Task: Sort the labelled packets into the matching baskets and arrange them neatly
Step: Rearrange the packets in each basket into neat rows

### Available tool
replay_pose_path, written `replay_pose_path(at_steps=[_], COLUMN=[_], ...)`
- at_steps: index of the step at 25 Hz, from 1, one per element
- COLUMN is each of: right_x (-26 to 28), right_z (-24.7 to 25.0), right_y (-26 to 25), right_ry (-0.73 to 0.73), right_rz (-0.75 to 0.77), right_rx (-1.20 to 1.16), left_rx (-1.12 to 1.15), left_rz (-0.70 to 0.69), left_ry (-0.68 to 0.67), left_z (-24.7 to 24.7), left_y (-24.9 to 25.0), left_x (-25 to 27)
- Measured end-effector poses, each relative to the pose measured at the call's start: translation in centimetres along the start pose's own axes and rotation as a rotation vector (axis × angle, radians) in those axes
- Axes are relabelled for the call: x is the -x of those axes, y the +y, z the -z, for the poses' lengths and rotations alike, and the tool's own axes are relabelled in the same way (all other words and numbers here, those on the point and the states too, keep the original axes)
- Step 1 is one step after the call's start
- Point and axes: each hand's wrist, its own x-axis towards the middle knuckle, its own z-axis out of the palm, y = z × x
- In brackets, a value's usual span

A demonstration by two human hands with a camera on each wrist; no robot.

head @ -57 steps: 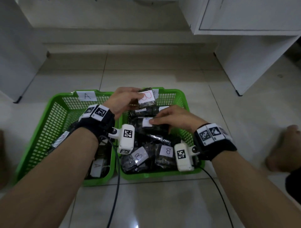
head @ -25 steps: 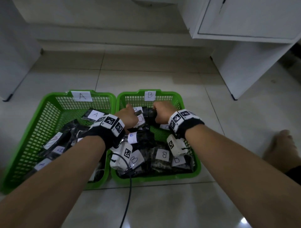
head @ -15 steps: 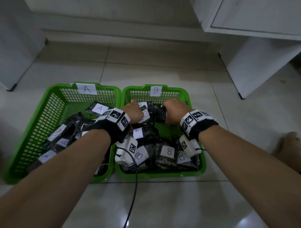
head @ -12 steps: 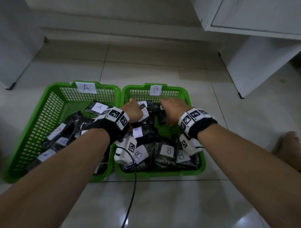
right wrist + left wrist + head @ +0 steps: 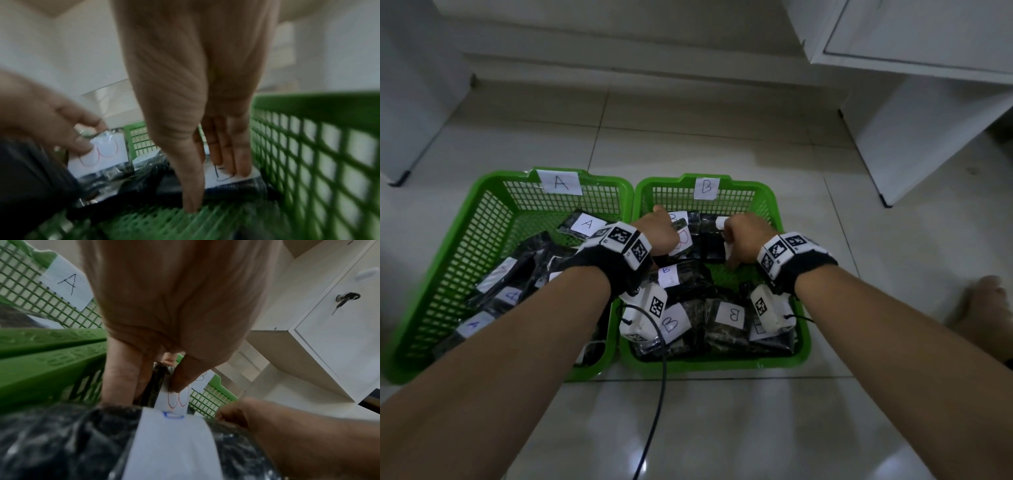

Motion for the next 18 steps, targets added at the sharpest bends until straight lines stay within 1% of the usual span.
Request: replay_pose_path(at_steps=[2, 4, 5, 7, 8, 9, 11, 14, 16, 18], right_x=[0.8, 2.1, 3.0, 4.9, 5.8, 6.5, 7.1, 7.7, 8.1, 8.7], right_z=[0.2, 1.1, 1.7, 2.5, 2.7, 2.6, 2.0, 0.8, 0.2, -0.2], right_y=[0.7, 1.6, 2.0, 2.2, 1.9, 1.6, 0.3, -0.9, -0.7, -0.7], right_ry=[0.015, 0.079, 0.088, 0.024, -0.026, -0.073, -0.166, -0.266, -0.256, -0.192], right_rz=[-0.022, -0.059, -0.057, -0.03, -0.002, 0.029, 0.084, 0.087, 0.068, 0.044], right_rx=[-0.102, -0.324, -0.455, -0.653, -0.679, -0.654, -0.509, -0.268, -0.243, -0.312], left_rx=[0.059, 0.15, 0.194, 0.234, 0.249, 0.265, 0.261, 0.288, 0.326, 0.282], left_rz=[-0.018, -0.027, -0.031, -0.045, -0.049, -0.055, -0.086, -0.175, -0.254, -0.313], left_ry=[0.003, 0.044, 0.064, 0.076, 0.072, 0.069, 0.088, 0.115, 0.14, 0.211], left_z=[0.3, 0.6, 0.7, 0.8, 0.8, 0.9, 1.3, 1.8, 1.8, 1.5], left_y=[-0.2, -0.6, -0.7, -0.8, -0.8, -0.6, -0.5, -0.2, 0.2, 0.4], left_x=[0.1, 0.4, 0.8, 1.5, 1.8, 2.2, 3.1, 4.0, 4.4, 4.7])
